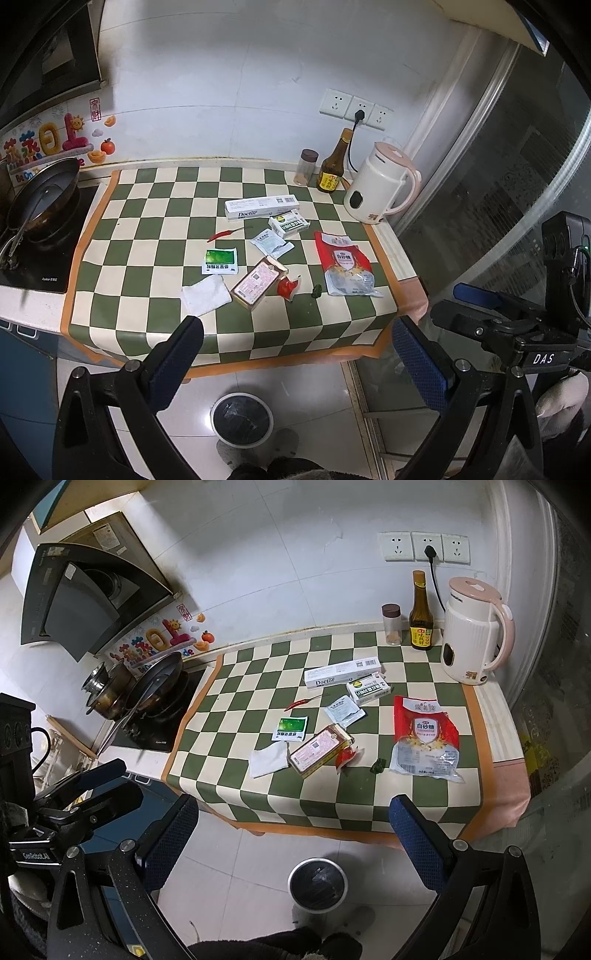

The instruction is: Collect trash

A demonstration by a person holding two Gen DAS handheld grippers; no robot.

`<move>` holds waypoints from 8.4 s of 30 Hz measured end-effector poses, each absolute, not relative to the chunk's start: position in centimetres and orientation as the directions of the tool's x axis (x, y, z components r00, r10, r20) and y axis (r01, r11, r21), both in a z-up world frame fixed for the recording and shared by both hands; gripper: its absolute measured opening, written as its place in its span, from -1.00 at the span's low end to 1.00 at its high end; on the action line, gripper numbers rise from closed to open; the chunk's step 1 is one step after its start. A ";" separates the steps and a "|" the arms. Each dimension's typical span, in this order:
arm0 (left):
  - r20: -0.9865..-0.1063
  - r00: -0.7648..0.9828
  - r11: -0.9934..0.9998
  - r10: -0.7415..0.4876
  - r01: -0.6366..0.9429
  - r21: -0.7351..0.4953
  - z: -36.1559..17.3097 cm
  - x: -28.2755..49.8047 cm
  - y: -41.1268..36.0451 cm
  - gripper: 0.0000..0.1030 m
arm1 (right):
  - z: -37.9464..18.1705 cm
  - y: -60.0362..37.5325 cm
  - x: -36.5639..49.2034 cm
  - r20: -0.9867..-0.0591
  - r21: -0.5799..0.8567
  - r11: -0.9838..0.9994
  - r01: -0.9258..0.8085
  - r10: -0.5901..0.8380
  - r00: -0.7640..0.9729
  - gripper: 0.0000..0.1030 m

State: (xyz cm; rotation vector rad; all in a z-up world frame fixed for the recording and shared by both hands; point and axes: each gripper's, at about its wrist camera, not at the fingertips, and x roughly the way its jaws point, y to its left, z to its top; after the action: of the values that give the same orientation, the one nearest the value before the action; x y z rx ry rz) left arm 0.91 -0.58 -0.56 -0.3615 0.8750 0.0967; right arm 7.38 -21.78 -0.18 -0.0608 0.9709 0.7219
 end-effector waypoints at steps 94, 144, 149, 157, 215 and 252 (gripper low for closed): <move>-0.930 0.092 0.848 0.355 0.388 0.362 -30.4 46.3 6.0 0.69 | -25.7 -15.1 52.2 -0.979 0.133 0.972 -0.194 0.159 0.126 1.00; -0.888 0.251 0.791 0.385 -0.585 0.178 -13.7 31.2 14.7 -0.17 | -19.7 1.0 47.6 -0.902 0.234 0.920 -0.313 0.326 0.283 0.47; -0.856 0.366 0.824 0.365 -0.556 0.114 -10.8 24.1 13.7 -0.17 | -16.3 -3.6 39.7 -0.868 0.250 0.913 -0.321 0.358 0.345 0.46; -0.836 0.453 0.882 0.309 -0.466 0.073 -11.0 8.8 9.5 -0.17 | -14.9 -10.2 21.6 -0.831 0.228 0.925 -0.304 0.348 0.434 0.46; -0.996 -0.070 0.861 -0.062 -0.509 -0.017 -54.4 -10.2 2.1 0.81 | -58.6 -16.9 -2.7 -0.999 0.017 0.916 -0.401 0.002 -0.037 1.00; -0.954 0.288 0.789 0.077 -0.603 -0.118 -22.0 3.2 11.7 0.99 | -20.3 -14.2 13.4 -0.886 0.432 0.893 -0.130 0.447 0.124 0.94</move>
State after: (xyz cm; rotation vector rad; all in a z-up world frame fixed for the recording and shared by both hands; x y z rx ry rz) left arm 3.25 11.70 -22.03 -0.5150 1.2025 0.4814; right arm 13.37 -14.18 -20.32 0.2748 1.3874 0.4280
